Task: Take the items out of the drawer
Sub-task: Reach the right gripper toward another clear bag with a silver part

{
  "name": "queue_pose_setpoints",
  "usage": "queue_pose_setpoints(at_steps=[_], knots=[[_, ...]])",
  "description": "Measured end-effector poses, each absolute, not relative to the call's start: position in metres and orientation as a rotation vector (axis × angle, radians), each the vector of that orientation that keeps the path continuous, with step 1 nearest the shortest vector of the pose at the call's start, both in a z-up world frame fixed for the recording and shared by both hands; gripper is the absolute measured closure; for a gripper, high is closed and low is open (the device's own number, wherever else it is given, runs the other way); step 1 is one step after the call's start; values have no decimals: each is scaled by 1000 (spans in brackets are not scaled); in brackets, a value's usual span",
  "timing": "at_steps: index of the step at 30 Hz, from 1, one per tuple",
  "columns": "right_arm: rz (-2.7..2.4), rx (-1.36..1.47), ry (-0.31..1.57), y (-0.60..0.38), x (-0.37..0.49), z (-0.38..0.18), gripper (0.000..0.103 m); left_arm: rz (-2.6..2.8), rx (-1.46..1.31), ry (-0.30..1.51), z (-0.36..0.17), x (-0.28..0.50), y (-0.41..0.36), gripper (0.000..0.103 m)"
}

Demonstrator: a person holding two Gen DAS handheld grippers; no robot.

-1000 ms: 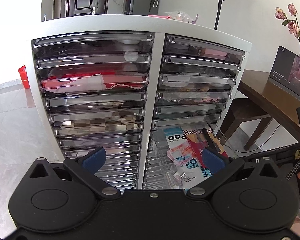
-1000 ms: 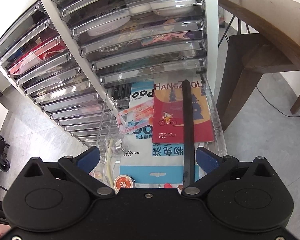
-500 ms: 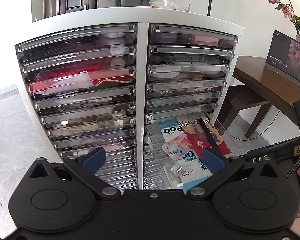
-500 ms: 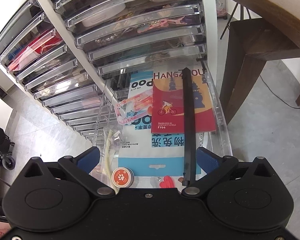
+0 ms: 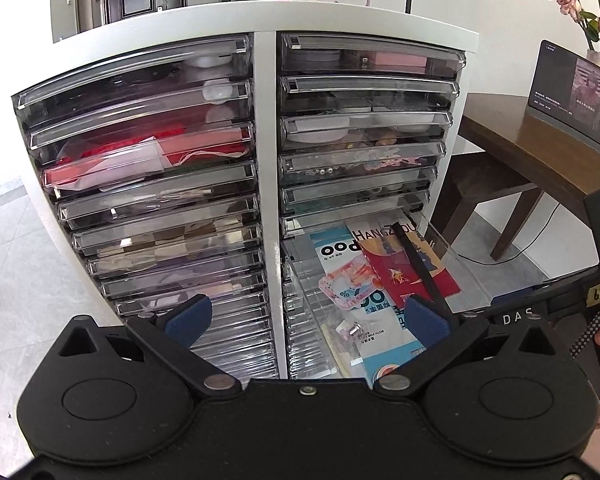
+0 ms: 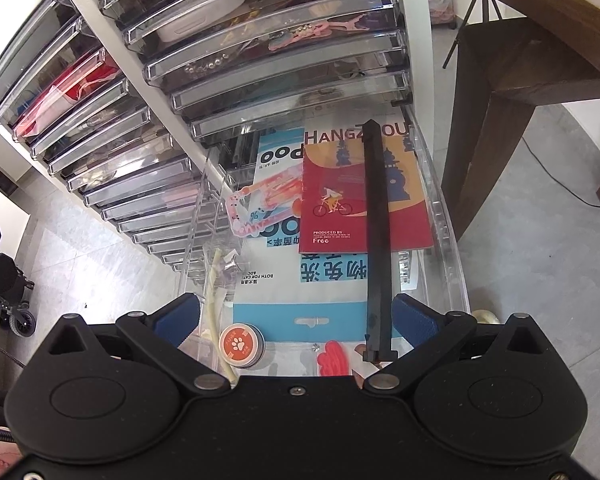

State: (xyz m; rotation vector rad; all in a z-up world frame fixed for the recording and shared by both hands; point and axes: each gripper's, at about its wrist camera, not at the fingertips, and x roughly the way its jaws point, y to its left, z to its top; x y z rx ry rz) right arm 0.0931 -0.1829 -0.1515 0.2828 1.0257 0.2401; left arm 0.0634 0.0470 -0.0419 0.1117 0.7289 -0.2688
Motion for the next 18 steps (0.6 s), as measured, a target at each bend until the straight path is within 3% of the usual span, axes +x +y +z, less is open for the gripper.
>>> queue_pose_setpoints(at_steps=[18], knots=[[280, 300, 1052, -182, 95, -161, 0, -263, 139, 763, -53, 68, 42, 0]])
